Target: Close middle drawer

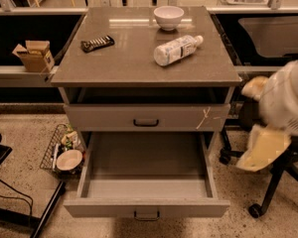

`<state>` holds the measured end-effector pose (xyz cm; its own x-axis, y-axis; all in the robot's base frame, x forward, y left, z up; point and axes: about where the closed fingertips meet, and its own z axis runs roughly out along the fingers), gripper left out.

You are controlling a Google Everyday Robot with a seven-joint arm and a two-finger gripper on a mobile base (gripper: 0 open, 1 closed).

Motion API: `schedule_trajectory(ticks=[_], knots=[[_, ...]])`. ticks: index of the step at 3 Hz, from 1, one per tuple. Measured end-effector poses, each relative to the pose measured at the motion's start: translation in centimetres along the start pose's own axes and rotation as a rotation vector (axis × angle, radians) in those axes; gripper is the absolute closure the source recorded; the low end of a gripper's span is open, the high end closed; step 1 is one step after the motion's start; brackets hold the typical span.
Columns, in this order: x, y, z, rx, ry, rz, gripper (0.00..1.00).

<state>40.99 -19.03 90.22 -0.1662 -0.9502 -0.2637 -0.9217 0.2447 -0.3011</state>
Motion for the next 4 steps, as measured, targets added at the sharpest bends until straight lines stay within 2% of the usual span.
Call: schedule_trajectory(ticks=[1,2,3,4], knots=[[2.4,4.0,6.7,-0.05,-0.007,0.054,0.38],[5.9,9.8,14.9,-0.171,0.002,0.132,0.62],[8.7,14.8,21.6,-0.277,0.006,0.198,0.85],[10.2,17.6,26.3,-0.352,-0.004,0.248,1.0]])
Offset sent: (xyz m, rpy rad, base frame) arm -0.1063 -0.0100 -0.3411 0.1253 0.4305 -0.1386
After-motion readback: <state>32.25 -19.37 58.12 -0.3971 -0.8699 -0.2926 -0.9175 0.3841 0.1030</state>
